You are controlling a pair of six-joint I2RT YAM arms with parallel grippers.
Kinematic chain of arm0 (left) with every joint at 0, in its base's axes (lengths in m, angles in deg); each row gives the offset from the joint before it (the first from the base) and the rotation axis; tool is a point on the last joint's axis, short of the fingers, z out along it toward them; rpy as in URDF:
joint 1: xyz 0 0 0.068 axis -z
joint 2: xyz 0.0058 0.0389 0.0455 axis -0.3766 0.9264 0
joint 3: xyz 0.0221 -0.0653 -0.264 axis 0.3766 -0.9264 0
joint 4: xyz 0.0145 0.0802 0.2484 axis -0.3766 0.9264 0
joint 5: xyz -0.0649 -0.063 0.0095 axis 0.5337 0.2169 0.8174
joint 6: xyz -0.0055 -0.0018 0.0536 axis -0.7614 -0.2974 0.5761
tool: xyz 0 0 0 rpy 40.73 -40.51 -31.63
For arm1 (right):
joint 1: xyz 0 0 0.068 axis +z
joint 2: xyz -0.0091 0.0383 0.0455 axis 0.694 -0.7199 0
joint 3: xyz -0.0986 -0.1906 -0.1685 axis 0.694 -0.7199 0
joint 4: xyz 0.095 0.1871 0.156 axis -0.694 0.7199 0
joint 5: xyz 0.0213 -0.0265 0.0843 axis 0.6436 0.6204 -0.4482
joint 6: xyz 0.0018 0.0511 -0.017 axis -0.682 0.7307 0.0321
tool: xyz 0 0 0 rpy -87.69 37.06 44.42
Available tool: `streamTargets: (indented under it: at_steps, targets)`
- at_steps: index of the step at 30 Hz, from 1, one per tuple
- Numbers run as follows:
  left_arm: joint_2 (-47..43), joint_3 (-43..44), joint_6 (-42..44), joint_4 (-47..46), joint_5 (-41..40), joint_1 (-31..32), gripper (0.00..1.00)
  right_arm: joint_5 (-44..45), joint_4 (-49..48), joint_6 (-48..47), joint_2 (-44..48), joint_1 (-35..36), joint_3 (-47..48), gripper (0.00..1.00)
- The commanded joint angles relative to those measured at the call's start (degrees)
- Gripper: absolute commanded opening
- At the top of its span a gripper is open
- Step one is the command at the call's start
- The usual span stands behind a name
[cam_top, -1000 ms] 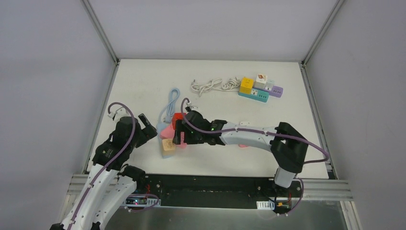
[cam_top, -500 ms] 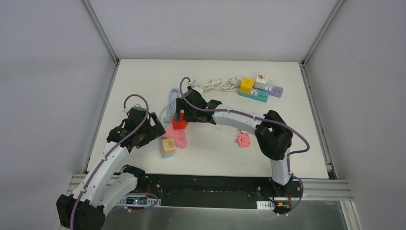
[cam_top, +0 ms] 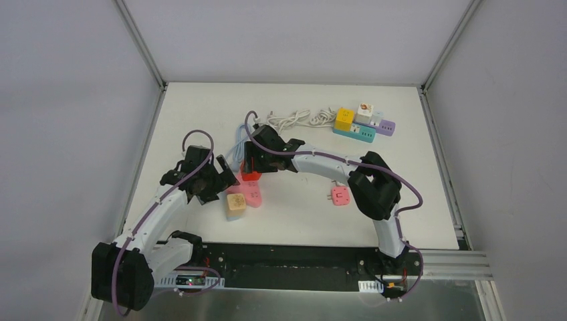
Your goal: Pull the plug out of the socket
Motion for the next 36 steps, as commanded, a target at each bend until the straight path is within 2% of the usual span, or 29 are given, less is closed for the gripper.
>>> streamTargets:
  at_steps: [1, 8, 10, 13, 16, 22, 30, 36]
  targets:
    - [1.3, -1.85, -1.21, -3.05, 2.22, -0.45, 0.94, 1.54, 2.32, 0.07, 2.49, -0.23, -0.97, 0.45]
    - [3.87, -3.26, -1.43, -5.13, 2.25, -0.54, 0.93, 0.93, 2.22, 0.0, 6.11, -0.21, -5.32, 0.45]
    - [4.94, -3.31, -1.38, -5.85, 2.16, -0.54, 0.92, 0.17, 2.5, -0.07, 5.44, -0.18, -4.43, 0.51]
    - [6.75, -3.44, -1.22, -6.29, 1.99, -0.53, 0.91, -0.28, 2.96, 0.1, 4.05, -0.23, -2.64, 0.66]
    - [7.56, -4.09, -1.12, -6.68, 2.23, -0.54, 0.9, 0.01, 3.63, 0.13, 2.61, -0.25, -0.73, 0.72]
    - [6.79, -5.86, -0.92, -6.65, 2.2, -0.54, 0.88, -0.33, 7.53, 0.41, -1.02, -1.14, 4.62, 0.65]
    - [6.26, -6.52, -0.25, -5.68, 1.31, -0.54, 0.88, -9.57, 6.44, 1.4, -0.52, -1.89, 4.76, 0.59]
    - [5.3, -6.91, -0.18, -5.54, 0.65, -0.54, 0.88, -8.93, 6.77, 2.26, 0.27, -1.98, 4.24, 0.56]
